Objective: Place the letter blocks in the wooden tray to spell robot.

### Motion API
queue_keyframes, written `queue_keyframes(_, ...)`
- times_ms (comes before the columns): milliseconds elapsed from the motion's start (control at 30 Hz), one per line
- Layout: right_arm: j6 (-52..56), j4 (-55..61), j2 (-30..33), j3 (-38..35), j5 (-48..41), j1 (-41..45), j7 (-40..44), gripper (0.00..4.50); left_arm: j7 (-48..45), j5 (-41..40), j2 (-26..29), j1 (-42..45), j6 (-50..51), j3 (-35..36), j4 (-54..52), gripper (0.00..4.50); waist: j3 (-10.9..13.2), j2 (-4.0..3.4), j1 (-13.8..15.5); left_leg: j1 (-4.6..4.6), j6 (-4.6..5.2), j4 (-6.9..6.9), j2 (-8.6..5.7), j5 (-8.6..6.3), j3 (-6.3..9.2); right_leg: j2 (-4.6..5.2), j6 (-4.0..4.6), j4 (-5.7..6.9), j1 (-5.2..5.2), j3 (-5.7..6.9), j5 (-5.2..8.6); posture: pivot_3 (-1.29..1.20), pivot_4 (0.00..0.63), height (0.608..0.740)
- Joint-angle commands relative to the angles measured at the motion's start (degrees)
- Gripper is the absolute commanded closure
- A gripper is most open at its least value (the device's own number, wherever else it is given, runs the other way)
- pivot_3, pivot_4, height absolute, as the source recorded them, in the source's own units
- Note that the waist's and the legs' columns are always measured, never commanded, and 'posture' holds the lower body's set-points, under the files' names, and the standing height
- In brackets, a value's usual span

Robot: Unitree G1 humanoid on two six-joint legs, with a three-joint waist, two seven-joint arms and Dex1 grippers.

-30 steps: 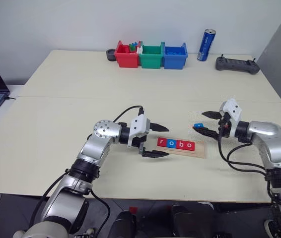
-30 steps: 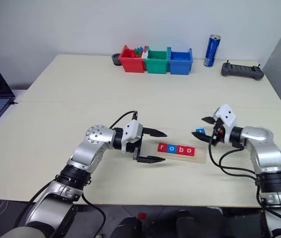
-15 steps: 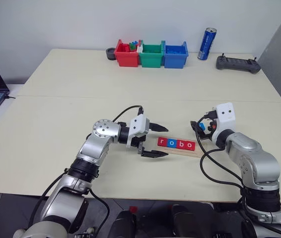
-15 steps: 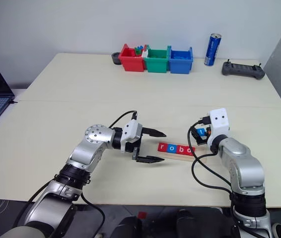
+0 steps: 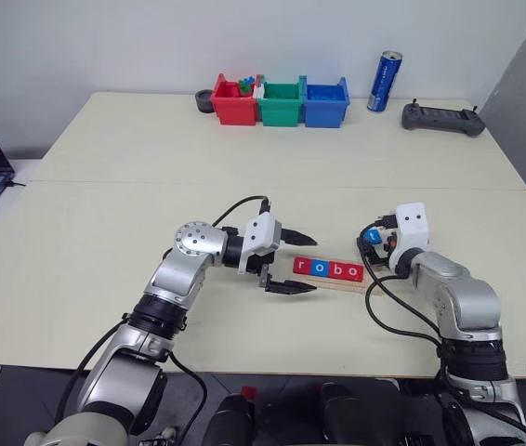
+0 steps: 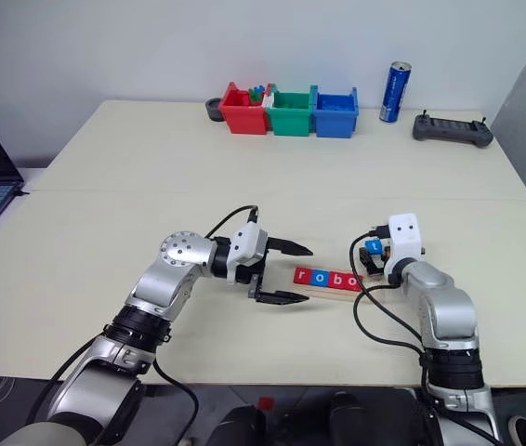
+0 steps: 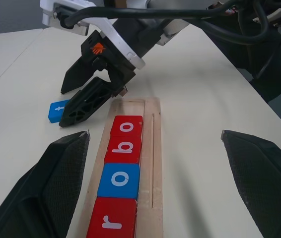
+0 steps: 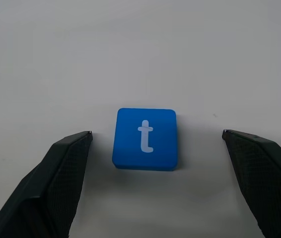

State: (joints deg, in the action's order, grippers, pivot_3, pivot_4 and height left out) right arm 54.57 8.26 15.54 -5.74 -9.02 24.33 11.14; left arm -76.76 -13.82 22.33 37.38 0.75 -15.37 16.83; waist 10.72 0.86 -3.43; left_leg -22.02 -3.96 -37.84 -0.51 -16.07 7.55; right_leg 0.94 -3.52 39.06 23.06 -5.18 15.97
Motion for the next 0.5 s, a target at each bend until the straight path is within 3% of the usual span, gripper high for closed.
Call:
queue_keyframes(33, -1.2, -1.1, -0.3, -2.0, -0.8, 1.7, -0.5, 0.03, 0.3, -0.4, 0.1, 0.1, -0.5, 0.8, -1.7, 0.00, 0.0, 0.00, 0.0, 0.00, 0.00, 0.00, 0.00, 0.00, 0.00, 0.00, 0.00, 0.00, 0.00, 0.00, 0.00, 0.00, 0.150, 0.740)
queue_keyframes(100, -1.2, -1.9, -0.7, -2.8, -1.2, 2.1, -0.8, 0.03, 0.3, -0.4, 0.1, 0.1, -0.5, 0.8, -1.7, 0.00, 0.0, -0.01, 0.0, 0.01, 0.00, 0.00, 0.00, 0.00, 0.00, 0.00, 0.00, 0.01, 0.00, 0.00, 0.00, 0.00, 0.150, 0.740)
queue_keyframes(167, -1.5, -2.2, -0.8, -3.2, -1.4, 2.4, -0.8, 0.41, 0.4, -0.4, 0.1, 0.0, -0.4, 0.8, -1.9, 0.00, 0.0, -0.01, 0.0, 0.00, 0.00, 0.00, 0.00, 0.00, 0.01, 0.00, 0.00, 0.01, 0.00, 0.00, 0.00, 0.00, 0.150, 0.740)
queue_keyframes(433, -0.6, -0.5, -1.1, -3.1, -1.8, 2.0, -1.1, 3.04, 0.3, -0.2, 0.3, -0.1, -0.9, 0.9, -1.5, 0.00, 0.0, -0.01, -0.1, 0.00, 0.00, 0.00, 0.01, 0.00, -0.01, -0.01, 0.00, 0.01, 0.02, -0.01, 0.00, 0.00, 0.150, 0.740)
queue_keyframes(500, -0.2, 0.2, -1.2, -3.1, -2.0, 2.0, -1.4, 3.04, 0.4, -0.2, 0.2, -0.1, -0.9, 0.9, -1.3, 0.00, 0.0, -0.01, -0.1, 0.00, 0.00, 0.00, 0.01, 0.00, -0.01, -0.01, 0.00, 0.01, 0.02, -0.01, 0.00, 0.00, 0.150, 0.740)
